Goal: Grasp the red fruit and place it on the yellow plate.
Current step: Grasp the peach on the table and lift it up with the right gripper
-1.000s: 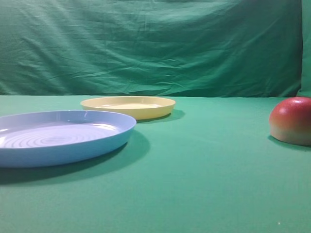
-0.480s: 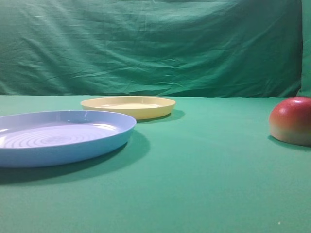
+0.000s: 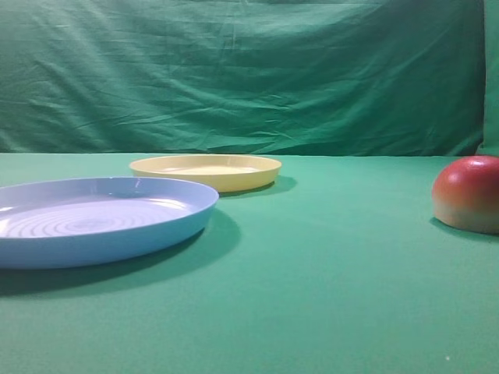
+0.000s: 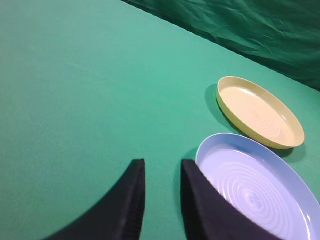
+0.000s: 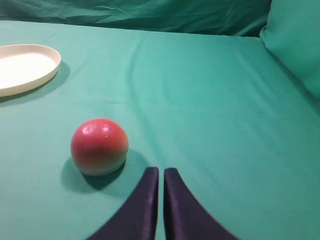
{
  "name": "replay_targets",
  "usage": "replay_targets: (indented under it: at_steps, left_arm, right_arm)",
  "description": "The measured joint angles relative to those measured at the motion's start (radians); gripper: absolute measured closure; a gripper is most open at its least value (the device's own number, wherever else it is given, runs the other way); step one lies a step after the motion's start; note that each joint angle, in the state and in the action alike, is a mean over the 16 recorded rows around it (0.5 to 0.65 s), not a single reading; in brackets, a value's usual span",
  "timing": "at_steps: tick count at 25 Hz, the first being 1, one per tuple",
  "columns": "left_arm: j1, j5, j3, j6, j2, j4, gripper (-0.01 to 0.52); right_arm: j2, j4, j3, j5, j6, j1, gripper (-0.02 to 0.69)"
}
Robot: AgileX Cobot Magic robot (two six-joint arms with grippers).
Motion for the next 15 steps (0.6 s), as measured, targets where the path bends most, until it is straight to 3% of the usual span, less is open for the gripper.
replay_targets:
  at_steps: [8, 15]
  left_arm:
    - [0.000, 0.000, 0.000, 0.000, 0.000, 0.000, 0.357]
    - [0.000, 0.000, 0.000, 0.000, 0.000, 0.000, 0.357]
  right_arm:
    - [0.050, 0.111, -0.115, -0.029, -0.083, 0.000, 0.665]
    - [0.252, 0.115, -0.306, 0.096, -0.213, 0.000, 0.665]
